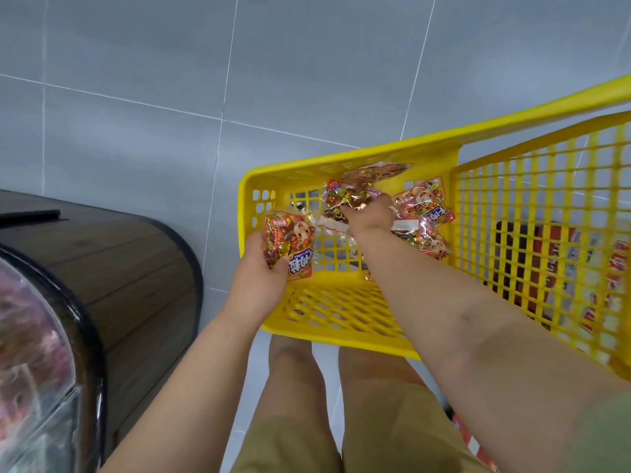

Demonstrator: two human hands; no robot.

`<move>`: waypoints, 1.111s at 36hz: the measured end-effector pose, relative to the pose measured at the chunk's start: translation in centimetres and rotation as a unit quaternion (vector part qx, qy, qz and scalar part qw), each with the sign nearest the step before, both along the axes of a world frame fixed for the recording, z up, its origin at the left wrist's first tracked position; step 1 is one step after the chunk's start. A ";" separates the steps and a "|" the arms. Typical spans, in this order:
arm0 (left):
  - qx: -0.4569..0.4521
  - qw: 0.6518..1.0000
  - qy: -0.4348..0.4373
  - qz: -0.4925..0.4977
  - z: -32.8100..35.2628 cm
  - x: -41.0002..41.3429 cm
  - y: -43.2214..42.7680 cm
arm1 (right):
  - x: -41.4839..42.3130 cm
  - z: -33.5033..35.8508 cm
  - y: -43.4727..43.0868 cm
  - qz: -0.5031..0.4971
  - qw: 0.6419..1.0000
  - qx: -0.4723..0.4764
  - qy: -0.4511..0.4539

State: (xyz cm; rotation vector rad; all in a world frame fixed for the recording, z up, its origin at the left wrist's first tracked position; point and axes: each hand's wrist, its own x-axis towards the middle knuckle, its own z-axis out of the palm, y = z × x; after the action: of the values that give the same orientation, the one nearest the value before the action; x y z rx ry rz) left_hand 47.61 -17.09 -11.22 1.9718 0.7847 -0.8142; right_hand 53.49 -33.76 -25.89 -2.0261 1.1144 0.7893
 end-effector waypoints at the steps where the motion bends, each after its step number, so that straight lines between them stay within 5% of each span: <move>1: -0.002 1.000 -0.003 -0.003 0.0 0.1 0.0 | 0.0 0.0 0.0 -0.001 1.000 0.014 -0.004; 9: -0.044 0.999 -0.002 0.030 -0.5 -0.1 -0.1 | -2.2 5.2 -3.5 -0.089 0.986 0.134 -0.045; 13: -0.060 0.997 -0.010 0.056 -0.8 0.1 -0.4 | -4.6 9.6 -6.8 -0.223 0.918 0.328 -0.013; 16: -0.146 0.980 0.026 0.132 -0.6 0.1 -1.0 | -6.1 11.7 -7.2 -0.175 0.889 0.423 0.007; 22: -0.250 0.937 0.083 0.231 0.0 0.0 -1.7 | -7.6 12.2 -3.7 -0.062 0.912 0.405 0.005; 28: -0.212 0.962 0.012 0.170 0.1 -0.7 -1.2 | -6.5 12.3 -2.2 0.033 0.931 0.362 -0.023; 32: -0.189 0.967 -0.007 0.169 -0.2 -1.1 -1.3 | -3.9 9.4 -3.2 0.020 0.967 0.244 -0.066; 35: -0.176 0.971 -0.012 0.162 -0.3 -1.5 -1.1 | -1.7 5.1 -4.5 0.107 0.986 0.092 -0.093; 40: -0.146 0.974 -0.021 0.170 -0.4 -2.1 -0.8 | -0.5 0.6 -5.3 0.332 0.942 -0.044 -0.023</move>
State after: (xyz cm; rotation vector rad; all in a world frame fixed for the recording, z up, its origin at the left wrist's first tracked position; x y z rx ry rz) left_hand 45.46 -17.86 -11.66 1.5365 0.8925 -0.6390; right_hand 52.94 -39.06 -25.31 -2.5150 0.4223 1.0147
